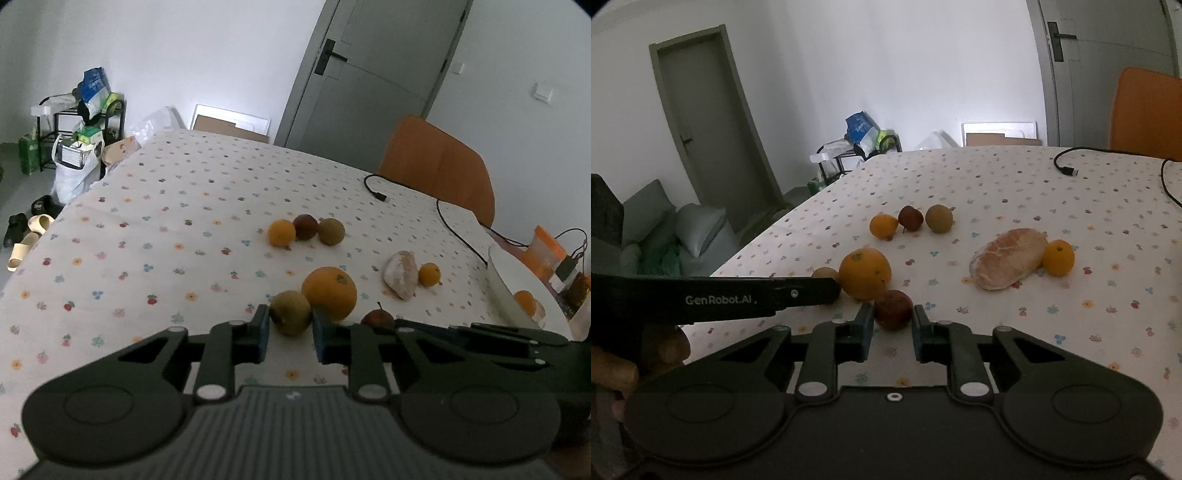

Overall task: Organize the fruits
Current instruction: 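Grasp the red plum with the right gripper while the left gripper grasps the kiwi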

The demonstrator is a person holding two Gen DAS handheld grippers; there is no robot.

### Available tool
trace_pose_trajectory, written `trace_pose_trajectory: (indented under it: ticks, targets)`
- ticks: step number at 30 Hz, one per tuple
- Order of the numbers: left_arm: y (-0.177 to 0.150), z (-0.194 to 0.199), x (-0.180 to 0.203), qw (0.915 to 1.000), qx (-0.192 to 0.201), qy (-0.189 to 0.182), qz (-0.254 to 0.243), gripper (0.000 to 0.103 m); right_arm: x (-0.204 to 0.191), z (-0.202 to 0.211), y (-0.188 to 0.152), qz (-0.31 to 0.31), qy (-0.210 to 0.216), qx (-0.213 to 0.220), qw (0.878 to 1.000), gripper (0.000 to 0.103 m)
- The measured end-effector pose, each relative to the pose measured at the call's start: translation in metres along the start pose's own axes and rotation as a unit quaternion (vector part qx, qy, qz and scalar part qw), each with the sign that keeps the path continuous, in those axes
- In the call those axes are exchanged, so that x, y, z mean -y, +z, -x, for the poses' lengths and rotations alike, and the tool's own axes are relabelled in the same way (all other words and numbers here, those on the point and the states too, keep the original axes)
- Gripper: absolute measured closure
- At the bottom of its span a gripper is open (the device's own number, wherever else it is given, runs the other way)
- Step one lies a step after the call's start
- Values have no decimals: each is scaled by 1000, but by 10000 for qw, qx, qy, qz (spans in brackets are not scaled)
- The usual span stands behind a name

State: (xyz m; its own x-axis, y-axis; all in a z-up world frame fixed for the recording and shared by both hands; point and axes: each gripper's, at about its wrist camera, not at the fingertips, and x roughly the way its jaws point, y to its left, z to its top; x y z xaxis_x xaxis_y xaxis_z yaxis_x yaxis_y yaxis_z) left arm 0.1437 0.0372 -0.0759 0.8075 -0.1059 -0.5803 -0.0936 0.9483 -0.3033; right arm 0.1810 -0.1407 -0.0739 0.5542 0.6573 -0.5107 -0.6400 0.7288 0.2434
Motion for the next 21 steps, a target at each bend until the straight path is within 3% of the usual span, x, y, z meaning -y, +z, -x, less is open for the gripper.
trace_pose_trajectory:
  ticks: [21]
  targets:
    - [8, 37, 30, 9989, 447, 50, -88, 80, 9, 46, 8, -65, -264, 401, 9988, 83]
